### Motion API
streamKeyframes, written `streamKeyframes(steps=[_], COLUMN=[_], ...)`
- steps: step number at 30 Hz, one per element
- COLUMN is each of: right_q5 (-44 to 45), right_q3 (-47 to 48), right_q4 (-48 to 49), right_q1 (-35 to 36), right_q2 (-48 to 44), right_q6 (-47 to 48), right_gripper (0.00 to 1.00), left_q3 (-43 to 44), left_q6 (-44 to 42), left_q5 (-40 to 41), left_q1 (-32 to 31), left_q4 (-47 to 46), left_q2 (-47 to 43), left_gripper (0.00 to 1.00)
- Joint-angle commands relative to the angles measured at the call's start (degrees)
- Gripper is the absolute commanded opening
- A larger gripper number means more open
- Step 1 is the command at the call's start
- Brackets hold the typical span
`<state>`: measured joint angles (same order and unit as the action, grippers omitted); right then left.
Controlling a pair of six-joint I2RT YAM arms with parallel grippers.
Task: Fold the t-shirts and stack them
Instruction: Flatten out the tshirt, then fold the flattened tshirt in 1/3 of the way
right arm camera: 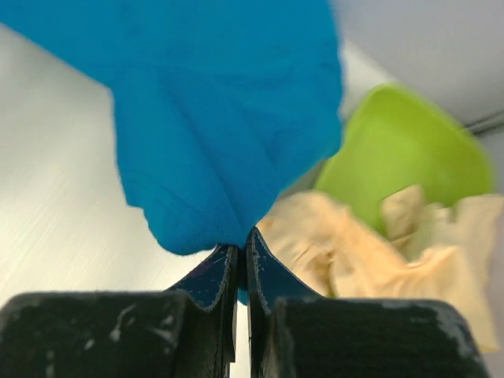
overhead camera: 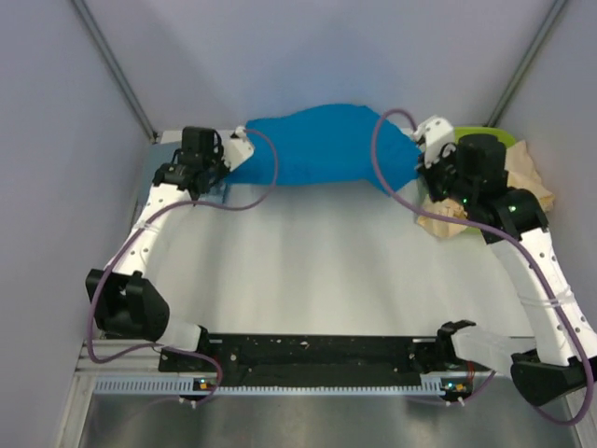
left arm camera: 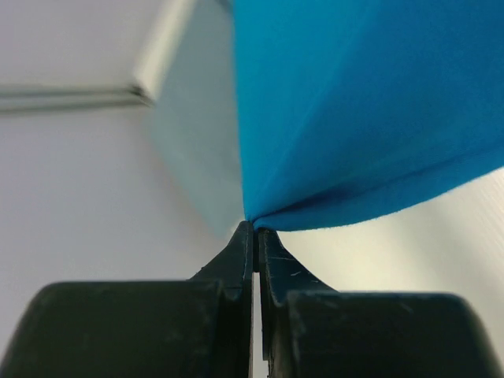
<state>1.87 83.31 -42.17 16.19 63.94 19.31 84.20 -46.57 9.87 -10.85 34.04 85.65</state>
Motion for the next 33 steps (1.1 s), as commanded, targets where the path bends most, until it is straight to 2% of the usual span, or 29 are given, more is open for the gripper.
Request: streamKeyframes(steps=[1,3,5,9,15,19,23,25,28,33], right_q5=[-8.2,-9.8,-9.9,-4.7,-8.6,-9.9,0.8,2.1,6.9,9.4], right_q3=[-6.3,-11.0,-14.2,-17.8,-12.9,-15.6,-15.6,-13.6,-14.7,-17.7], right_q4=[-22.1,-28.3,-35.2,-48.5,-50.7,-50.6,-43.7,-38.0,-24.6,-10.2], right_q1=[10.1,17.5,22.0,23.4,23.6,23.6,23.6,22.3,17.5,11.6], right_q2=[-0.8,-0.6,1.2,3.7,-4.0,-1.0,2.1,3.1,6.0,14.0], right_q6=[-1.9,-1.5,-1.7,-3.3,-0.1,5.6,10.0,12.6,17.9,24.5], right_gripper=[0.00,0.00,0.00,0.00,0.00,0.00,0.00,0.00,0.00,0.00], left_q3=[-12.7,-20.5,-26.7,-32.8,-35.9,-36.7,-33.2,-30.1,-25.9,-24.4], left_q6=[1.9,2.6,2.8,1.0,-3.2,-4.1,1.1,4.6,7.9,9.5], left_q5=[-5.6,-6.7,-9.0,-15.1,-18.5,-18.4,-15.0,-13.2,-10.4,-5.7], left_q1=[0.5,0.5,0.4,0.3,0.4,0.4,0.4,0.5,0.5,0.6], left_q4=[15.0,16.0,18.2,24.7,37.9,39.5,28.0,23.1,18.4,14.0], left_q2=[-6.5,-8.3,-10.5,-14.8,-19.4,-19.8,-17.5,-13.9,-8.2,-0.9], left_gripper=[0.00,0.00,0.00,0.00,0.00,0.00,0.00,0.00,0.00,0.00])
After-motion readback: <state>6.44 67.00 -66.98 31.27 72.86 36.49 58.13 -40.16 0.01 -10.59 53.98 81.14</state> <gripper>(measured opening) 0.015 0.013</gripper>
